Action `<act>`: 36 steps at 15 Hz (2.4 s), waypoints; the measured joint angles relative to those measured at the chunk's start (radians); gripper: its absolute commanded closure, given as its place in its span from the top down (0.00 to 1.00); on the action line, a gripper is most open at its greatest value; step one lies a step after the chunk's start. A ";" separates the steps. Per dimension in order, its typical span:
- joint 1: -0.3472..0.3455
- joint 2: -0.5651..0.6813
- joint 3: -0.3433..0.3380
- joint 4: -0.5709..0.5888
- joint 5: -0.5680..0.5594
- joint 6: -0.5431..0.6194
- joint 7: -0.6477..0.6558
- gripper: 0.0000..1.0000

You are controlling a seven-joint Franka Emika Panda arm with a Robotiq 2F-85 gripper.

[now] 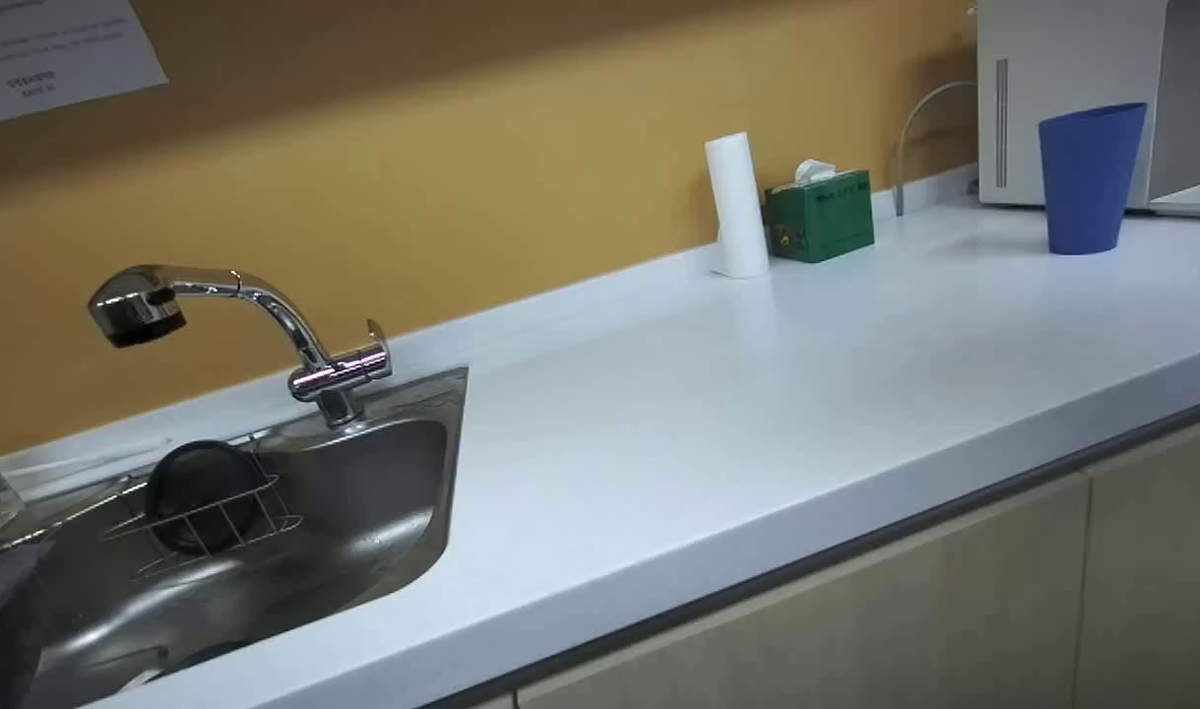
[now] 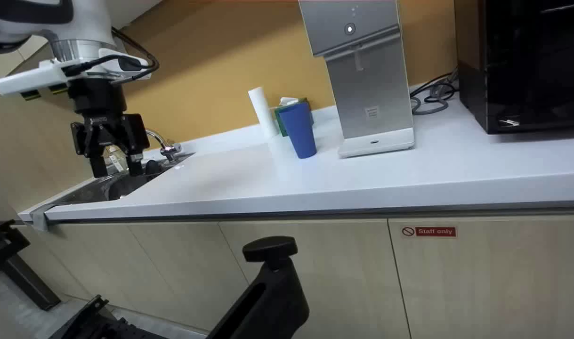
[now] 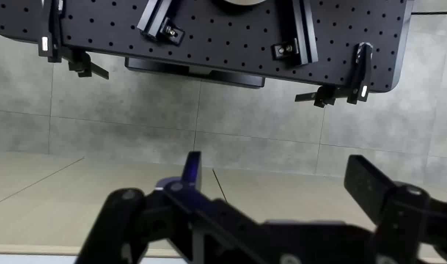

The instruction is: Pick up the blue cup and put it on the platform of the coffee maker

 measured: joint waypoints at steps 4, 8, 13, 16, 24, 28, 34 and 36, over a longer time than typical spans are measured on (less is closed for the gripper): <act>0.000 0.000 0.000 0.000 0.000 0.001 0.000 1.00; 0.000 0.000 0.000 0.000 0.000 0.001 0.000 1.00; 0.000 0.000 0.000 0.000 0.000 0.001 -0.001 1.00; -0.016 0.009 0.019 -0.010 -0.012 0.104 0.016 1.00; -0.133 0.188 0.127 -0.059 -0.133 0.728 0.221 1.00; -0.270 0.294 0.198 -0.048 -0.266 0.911 0.395 1.00; -0.301 0.332 0.214 -0.028 -0.273 0.909 0.423 1.00; -0.317 0.333 0.221 -0.028 -0.314 0.936 0.462 1.00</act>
